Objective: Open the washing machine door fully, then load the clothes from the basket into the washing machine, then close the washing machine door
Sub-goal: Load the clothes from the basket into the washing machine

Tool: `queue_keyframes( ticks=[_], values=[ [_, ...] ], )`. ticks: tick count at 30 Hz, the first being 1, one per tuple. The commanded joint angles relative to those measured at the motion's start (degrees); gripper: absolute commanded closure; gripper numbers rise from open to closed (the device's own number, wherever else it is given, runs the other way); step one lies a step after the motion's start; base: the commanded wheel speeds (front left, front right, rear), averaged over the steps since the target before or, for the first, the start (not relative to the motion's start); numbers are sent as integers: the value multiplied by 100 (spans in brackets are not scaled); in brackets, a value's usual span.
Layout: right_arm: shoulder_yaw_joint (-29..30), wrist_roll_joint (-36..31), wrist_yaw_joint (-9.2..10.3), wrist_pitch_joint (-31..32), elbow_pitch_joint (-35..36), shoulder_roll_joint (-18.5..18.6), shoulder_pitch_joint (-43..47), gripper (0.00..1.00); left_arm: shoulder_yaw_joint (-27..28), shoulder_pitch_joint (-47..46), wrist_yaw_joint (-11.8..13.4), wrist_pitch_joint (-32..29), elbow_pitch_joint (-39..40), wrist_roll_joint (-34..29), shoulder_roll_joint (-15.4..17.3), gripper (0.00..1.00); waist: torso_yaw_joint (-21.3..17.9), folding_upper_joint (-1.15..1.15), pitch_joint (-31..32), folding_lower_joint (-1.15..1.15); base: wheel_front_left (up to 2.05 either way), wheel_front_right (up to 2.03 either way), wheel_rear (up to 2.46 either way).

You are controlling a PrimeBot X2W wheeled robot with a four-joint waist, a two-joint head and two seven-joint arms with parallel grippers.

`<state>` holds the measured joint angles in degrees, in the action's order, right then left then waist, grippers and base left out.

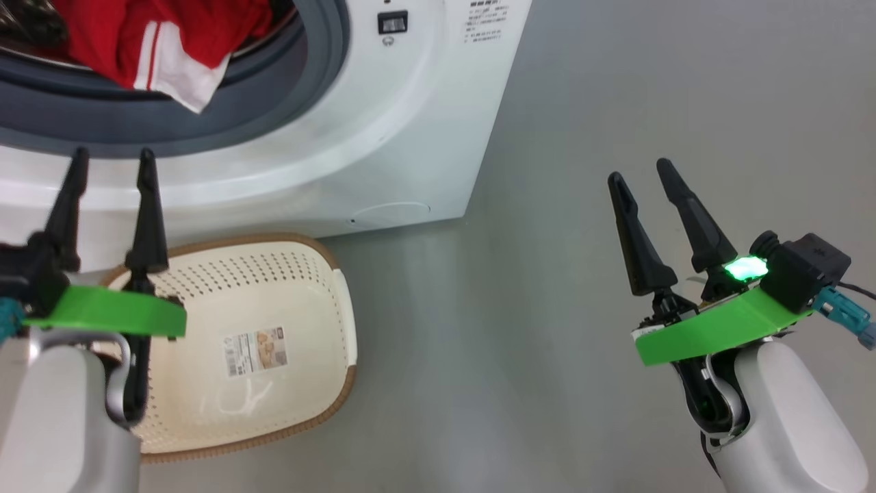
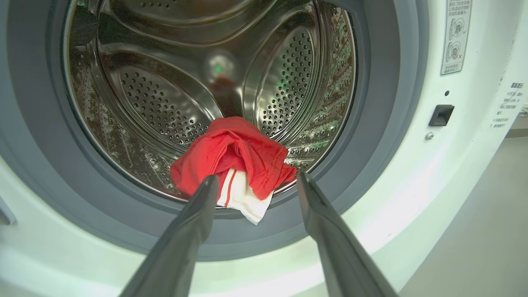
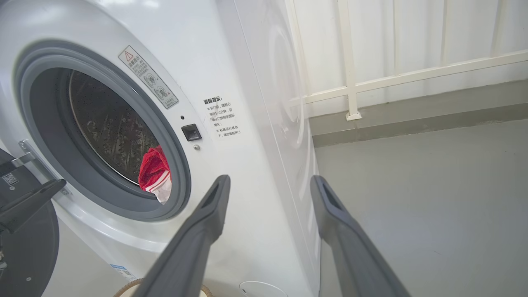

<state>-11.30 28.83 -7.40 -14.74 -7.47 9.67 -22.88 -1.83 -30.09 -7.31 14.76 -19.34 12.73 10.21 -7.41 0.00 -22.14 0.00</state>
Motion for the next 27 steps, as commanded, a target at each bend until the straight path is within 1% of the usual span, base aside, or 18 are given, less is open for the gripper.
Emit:
queue_keyframes(
  ticks=[1, 13, 27],
  values=[
    [-133, 47, -9, -26, 109, 26, 145, 0, 210, 191, 5, 24, 244, 24, 139, 0, 64, 0, 248, 0, 0, 0, 0],
    [-168, 100, -9, -26, -14, 126, 409, 0, 312, 1148, 25, 24, 805, 51, -67, 0, 226, 0, 838, 0, 0, 0, 0],
    [-163, 125, -9, -26, -74, 186, 696, 0, 450, 2066, 117, 24, 1327, 124, -288, 0, 319, 0, 1287, 0, 0, 0, 0]
  ],
)
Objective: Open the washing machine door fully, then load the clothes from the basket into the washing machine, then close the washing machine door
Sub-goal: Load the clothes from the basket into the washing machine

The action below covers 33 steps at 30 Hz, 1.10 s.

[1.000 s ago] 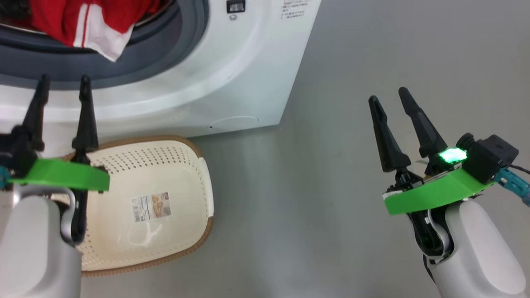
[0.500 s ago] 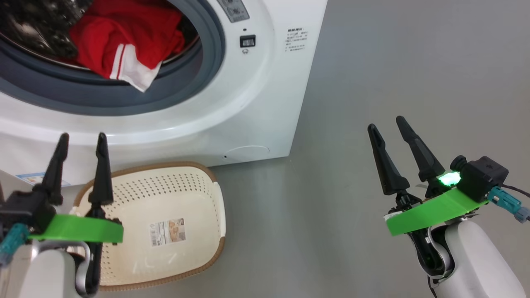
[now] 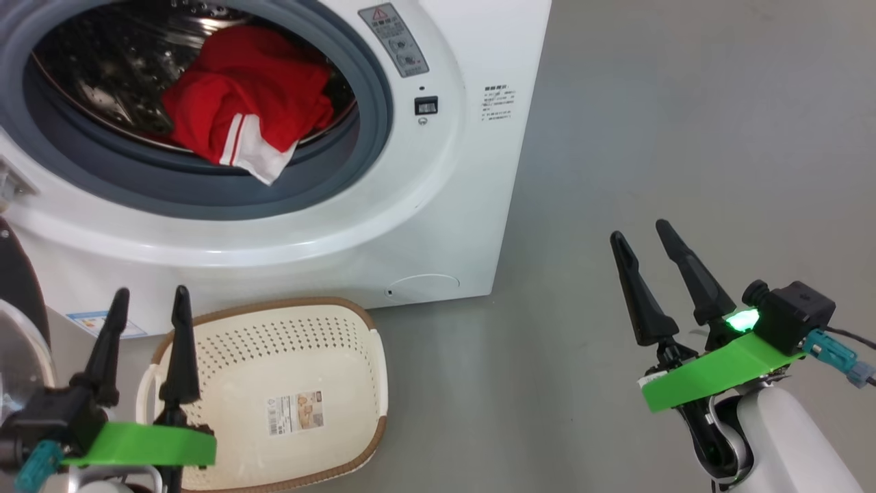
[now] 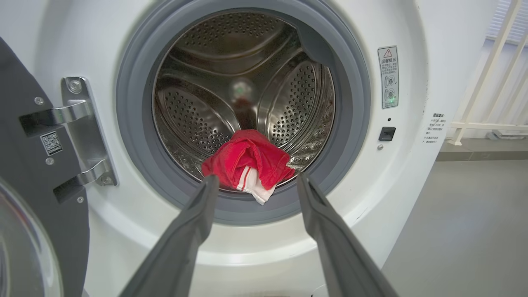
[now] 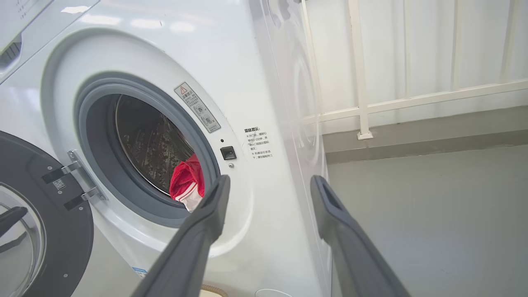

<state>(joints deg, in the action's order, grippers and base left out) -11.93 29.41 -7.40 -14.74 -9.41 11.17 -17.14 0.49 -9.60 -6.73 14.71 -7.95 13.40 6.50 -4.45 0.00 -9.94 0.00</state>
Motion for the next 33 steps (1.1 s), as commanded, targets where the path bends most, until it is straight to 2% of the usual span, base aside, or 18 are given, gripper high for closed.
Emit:
queue_keyframes(
  ticks=[1, 14, 33],
  values=[
    [-101, 68, -9, -26, 121, 37, 122, 0, 219, 17, 59, 29, 188, 57, 84, 0, 23, 0, 66, 0, 0, 0, 0],
    [-65, 73, -9, -26, 114, 115, 334, 0, 335, 596, 201, 29, 485, 121, -122, 0, 101, 0, 265, 0, 0, 0, 0],
    [-153, 70, -9, -26, 42, 135, 405, 0, 373, 664, 108, 29, 495, 108, -148, 0, 80, 0, 340, 0, 0, 0, 0]
  ],
)
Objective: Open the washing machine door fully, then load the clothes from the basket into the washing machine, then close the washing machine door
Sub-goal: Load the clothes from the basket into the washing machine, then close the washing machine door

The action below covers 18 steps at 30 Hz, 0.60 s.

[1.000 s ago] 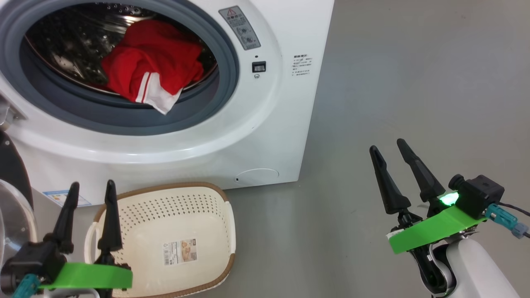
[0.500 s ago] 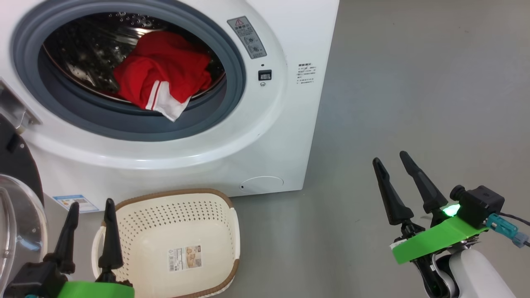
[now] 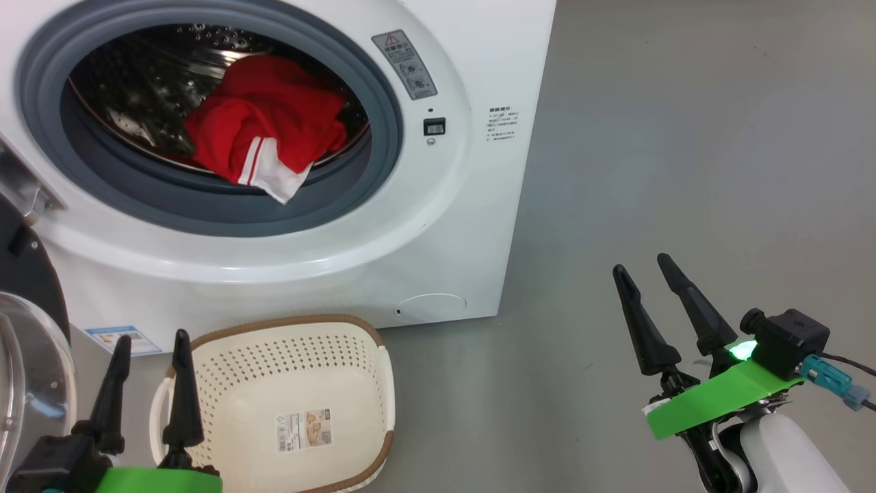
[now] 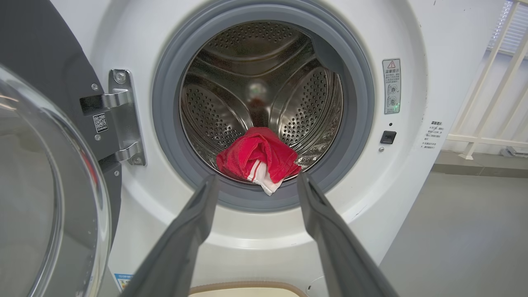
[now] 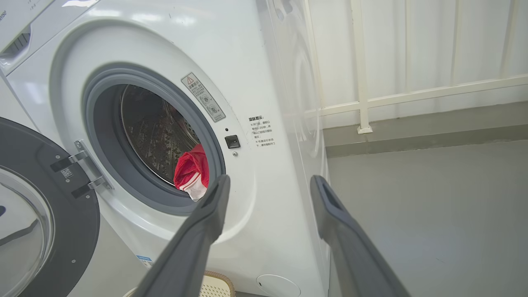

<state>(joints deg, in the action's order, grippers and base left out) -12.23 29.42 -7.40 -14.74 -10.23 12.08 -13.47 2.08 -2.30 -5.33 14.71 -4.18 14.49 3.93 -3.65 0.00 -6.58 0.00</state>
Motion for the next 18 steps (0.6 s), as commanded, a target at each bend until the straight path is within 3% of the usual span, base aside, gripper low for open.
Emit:
queue_keyframes(
  ticks=[1, 18],
  values=[
    [-123, 67, -9, -26, 119, 43, 40, 0, 216, -68, -38, 29, 110, 0, 111, 0, -1, 0, 9, 0, 0, 0, 0],
    [-162, 83, -9, -26, 96, 82, 71, 0, 246, -62, -97, 29, 62, -7, 93, 0, 9, 0, 70, 0, 0, 0, 0]
  ],
)
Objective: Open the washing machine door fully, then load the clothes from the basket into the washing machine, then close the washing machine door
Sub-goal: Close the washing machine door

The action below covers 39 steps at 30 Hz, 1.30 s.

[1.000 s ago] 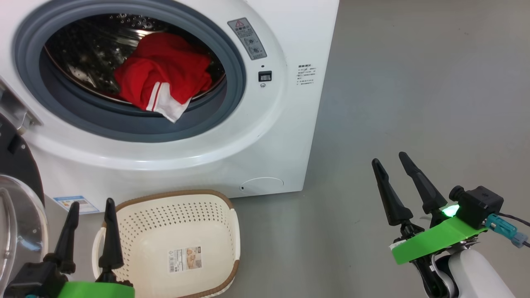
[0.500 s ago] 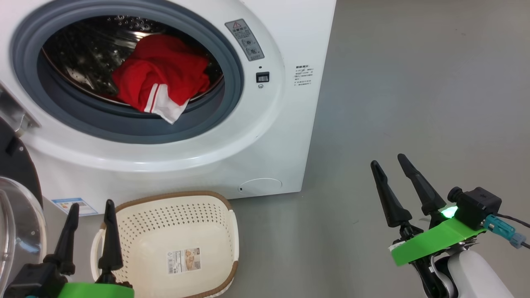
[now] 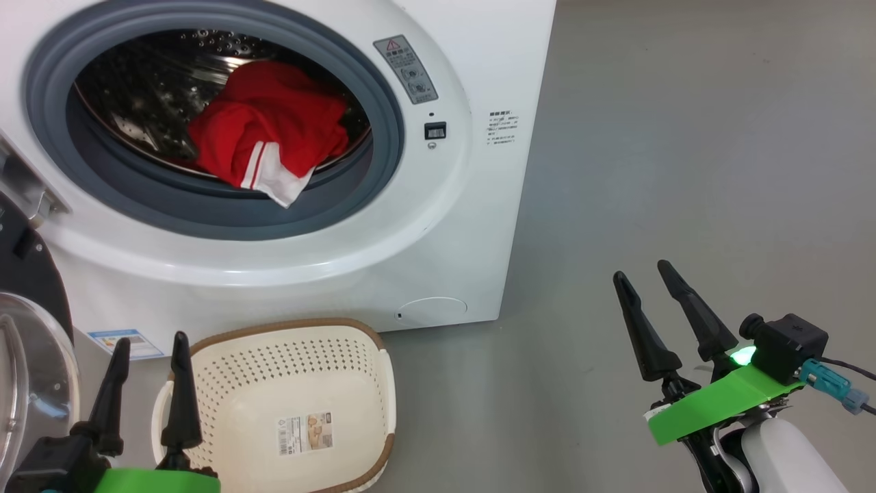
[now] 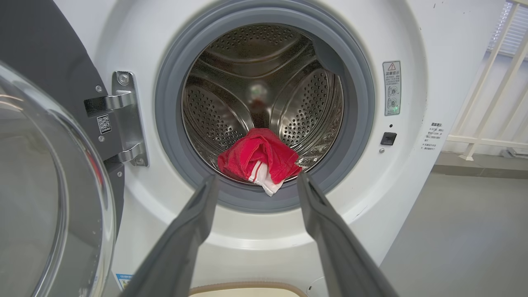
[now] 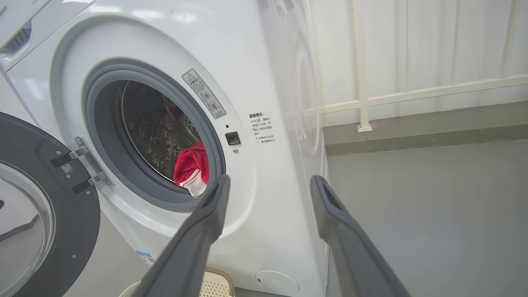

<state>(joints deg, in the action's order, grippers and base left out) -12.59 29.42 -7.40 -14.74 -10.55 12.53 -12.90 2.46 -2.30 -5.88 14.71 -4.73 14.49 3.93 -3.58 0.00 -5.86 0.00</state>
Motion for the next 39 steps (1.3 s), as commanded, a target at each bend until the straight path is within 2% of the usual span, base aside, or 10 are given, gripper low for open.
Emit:
queue_keyframes(
  ticks=[1, 25, 39],
  values=[
    [-124, 83, -9, -26, 130, 38, 13, 0, 212, -65, -44, 29, 118, -8, 92, 0, 3, 0, -5, 0, 0, 0, 0],
    [-72, 82, -9, -26, 143, 34, -16, 0, 252, -127, -98, 29, 141, 4, 43, 0, 25, 0, -57, 0, -4, 4, 0],
    [-50, 69, -9, -26, 157, 25, -10, 0, 276, -120, -121, 29, 180, -13, 19, 0, 44, 0, -66, 0, -134, 134, 0]
  ],
)
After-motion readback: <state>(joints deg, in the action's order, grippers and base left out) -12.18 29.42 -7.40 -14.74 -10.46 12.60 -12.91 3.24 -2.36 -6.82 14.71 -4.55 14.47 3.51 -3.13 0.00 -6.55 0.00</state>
